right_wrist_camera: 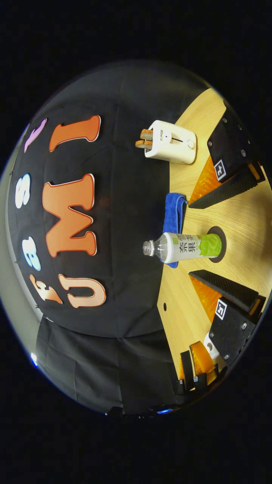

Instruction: Open the teacup lid with one hand, grasp the water bottle and pour water into the teacup with the other hand; after pouring, place the water bottle on the coaster and then close the teacup lid.

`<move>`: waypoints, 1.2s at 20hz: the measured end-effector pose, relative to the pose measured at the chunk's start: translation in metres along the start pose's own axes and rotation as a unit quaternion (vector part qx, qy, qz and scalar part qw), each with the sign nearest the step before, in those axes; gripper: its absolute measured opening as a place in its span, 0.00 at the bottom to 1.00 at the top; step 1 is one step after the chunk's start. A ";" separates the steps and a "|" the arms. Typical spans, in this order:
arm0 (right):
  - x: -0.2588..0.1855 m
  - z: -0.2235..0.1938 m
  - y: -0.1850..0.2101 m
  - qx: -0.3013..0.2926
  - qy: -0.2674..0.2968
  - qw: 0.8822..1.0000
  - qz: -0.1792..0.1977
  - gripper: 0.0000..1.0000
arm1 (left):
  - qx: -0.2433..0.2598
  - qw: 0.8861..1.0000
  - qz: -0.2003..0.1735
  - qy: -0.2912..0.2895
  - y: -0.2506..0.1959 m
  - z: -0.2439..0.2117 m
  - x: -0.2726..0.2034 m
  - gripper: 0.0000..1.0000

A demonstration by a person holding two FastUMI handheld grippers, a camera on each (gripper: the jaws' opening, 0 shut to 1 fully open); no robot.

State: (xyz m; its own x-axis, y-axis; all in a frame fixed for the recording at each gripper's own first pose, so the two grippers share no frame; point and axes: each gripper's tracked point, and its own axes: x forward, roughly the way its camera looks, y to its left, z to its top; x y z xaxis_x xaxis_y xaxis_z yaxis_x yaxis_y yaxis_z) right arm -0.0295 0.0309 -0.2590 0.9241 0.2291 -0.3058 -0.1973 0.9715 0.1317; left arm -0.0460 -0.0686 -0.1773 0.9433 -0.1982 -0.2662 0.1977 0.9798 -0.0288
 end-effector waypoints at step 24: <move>-0.053 0.081 0.008 -0.055 -0.106 0.991 -0.060 0.98 | -0.040 0.991 0.059 -0.112 0.044 0.130 -0.007 0.97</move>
State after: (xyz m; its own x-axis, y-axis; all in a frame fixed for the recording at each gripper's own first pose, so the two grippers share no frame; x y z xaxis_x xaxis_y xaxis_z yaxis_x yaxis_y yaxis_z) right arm -0.0537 0.0213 -0.1657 0.9888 0.1054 -0.1057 -0.1060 0.9944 0.0000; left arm -0.0095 -0.0277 -0.0516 0.9958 -0.0750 -0.0525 0.0702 0.9936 -0.0882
